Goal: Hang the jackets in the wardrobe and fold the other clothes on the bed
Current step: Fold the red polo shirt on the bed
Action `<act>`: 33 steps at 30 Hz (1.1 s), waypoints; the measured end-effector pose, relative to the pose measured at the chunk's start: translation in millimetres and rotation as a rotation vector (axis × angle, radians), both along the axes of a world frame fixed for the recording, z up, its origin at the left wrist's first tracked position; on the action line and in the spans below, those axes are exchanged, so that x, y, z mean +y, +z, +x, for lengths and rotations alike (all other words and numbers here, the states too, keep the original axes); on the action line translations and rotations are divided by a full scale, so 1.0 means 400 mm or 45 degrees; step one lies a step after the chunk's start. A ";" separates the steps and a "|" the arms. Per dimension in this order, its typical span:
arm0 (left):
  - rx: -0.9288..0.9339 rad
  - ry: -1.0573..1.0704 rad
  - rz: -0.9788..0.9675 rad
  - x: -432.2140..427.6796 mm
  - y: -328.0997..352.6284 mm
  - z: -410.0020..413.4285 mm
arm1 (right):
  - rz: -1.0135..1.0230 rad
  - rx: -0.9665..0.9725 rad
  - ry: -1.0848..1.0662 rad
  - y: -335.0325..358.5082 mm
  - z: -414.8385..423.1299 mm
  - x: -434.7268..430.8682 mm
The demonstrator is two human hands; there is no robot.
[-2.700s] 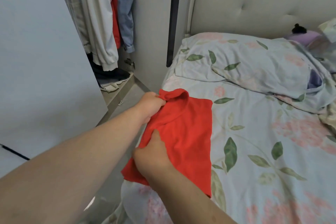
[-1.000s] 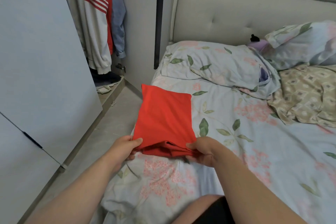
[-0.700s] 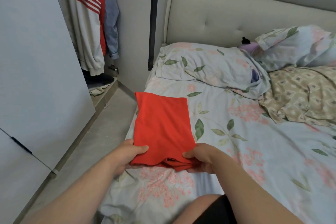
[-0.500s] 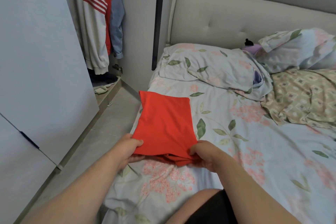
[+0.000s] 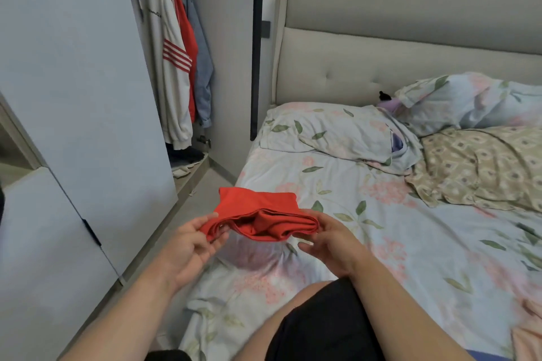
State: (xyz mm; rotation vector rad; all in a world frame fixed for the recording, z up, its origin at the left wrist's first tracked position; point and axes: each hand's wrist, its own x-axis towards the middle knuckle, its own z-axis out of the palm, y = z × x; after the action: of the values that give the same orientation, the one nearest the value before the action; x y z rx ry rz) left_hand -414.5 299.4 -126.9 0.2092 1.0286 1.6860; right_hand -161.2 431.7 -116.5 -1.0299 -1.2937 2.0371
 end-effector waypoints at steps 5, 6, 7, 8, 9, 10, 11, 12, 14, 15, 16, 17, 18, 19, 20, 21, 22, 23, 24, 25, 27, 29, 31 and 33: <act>0.495 0.008 -0.123 -0.071 0.016 0.026 | 0.265 -0.121 -0.048 0.007 0.020 -0.028; 0.592 0.009 -0.136 -0.085 0.019 0.029 | 0.276 -0.130 -0.082 0.009 0.023 -0.029; 0.698 0.002 -0.155 -0.097 0.021 0.033 | 0.286 -0.140 -0.113 0.011 0.024 -0.029; 0.802 -0.008 -0.181 -0.109 0.022 0.035 | 0.296 -0.140 -0.125 0.013 0.024 -0.030; 0.882 -0.026 -0.210 -0.119 0.022 0.037 | 0.297 -0.122 -0.118 0.014 0.023 -0.033; 0.923 -0.055 -0.237 -0.129 0.024 0.040 | 0.279 -0.108 -0.099 0.016 0.021 -0.036; 0.911 -0.100 -0.250 -0.139 0.024 0.042 | 0.242 -0.113 -0.077 0.017 0.018 -0.038; 0.827 -0.161 -0.238 -0.149 0.023 0.040 | 0.200 -0.146 -0.042 0.018 0.015 -0.040; 0.570 -0.310 -0.159 -0.167 0.016 0.028 | 0.139 -0.279 0.072 0.015 0.004 -0.040; 0.516 -0.373 -0.127 -0.174 0.010 0.021 | 0.106 -0.350 0.126 0.009 -0.003 -0.038; 0.575 -0.414 -0.128 -0.178 0.003 0.016 | 0.059 -0.408 0.168 0.006 -0.009 -0.035; 0.756 -0.430 -0.174 -0.179 -0.007 0.012 | 0.020 -0.453 0.211 0.002 -0.013 -0.032; 1.004 -0.409 -0.250 -0.176 -0.015 0.008 | -0.001 -0.473 0.262 -0.001 -0.015 -0.028; 1.233 -0.364 -0.328 -0.170 -0.023 0.008 | -0.011 -0.469 0.316 -0.005 -0.016 -0.024; 1.398 -0.316 -0.379 -0.161 -0.030 0.005 | -0.015 -0.444 0.370 -0.008 -0.016 -0.021; 1.523 -0.274 -0.406 -0.151 -0.036 -0.004 | -0.014 -0.409 0.410 -0.016 -0.016 -0.016; 1.613 -0.230 -0.413 -0.137 -0.040 -0.014 | -0.008 -0.377 0.421 -0.023 -0.017 -0.010; 1.639 -0.192 -0.415 -0.120 -0.046 -0.026 | 0.006 -0.358 0.385 -0.033 -0.019 -0.002; 1.580 -0.172 -0.405 -0.103 -0.052 -0.036 | 0.026 -0.349 0.307 -0.042 -0.020 0.007; 1.467 -0.165 -0.390 -0.085 -0.058 -0.041 | 0.056 -0.351 0.206 -0.053 -0.024 0.017; 1.291 -0.132 -0.386 -0.038 -0.078 -0.043 | 0.178 -0.390 0.085 -0.062 -0.042 0.037; 1.248 -0.075 -0.427 0.015 -0.104 -0.045 | 0.321 -0.509 -0.001 -0.061 -0.076 0.052; 1.214 -0.014 -0.474 0.064 -0.128 -0.054 | 0.438 -0.641 -0.140 -0.070 -0.116 0.068; 1.198 0.007 -0.522 0.105 -0.152 -0.071 | 0.526 -0.723 -0.200 -0.089 -0.147 0.085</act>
State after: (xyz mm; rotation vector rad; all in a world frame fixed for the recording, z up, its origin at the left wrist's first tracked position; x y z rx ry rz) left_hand -443.0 341.5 -187.5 0.7679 2.0302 1.3198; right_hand -220.2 465.8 -152.1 -1.5002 -1.7498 1.3153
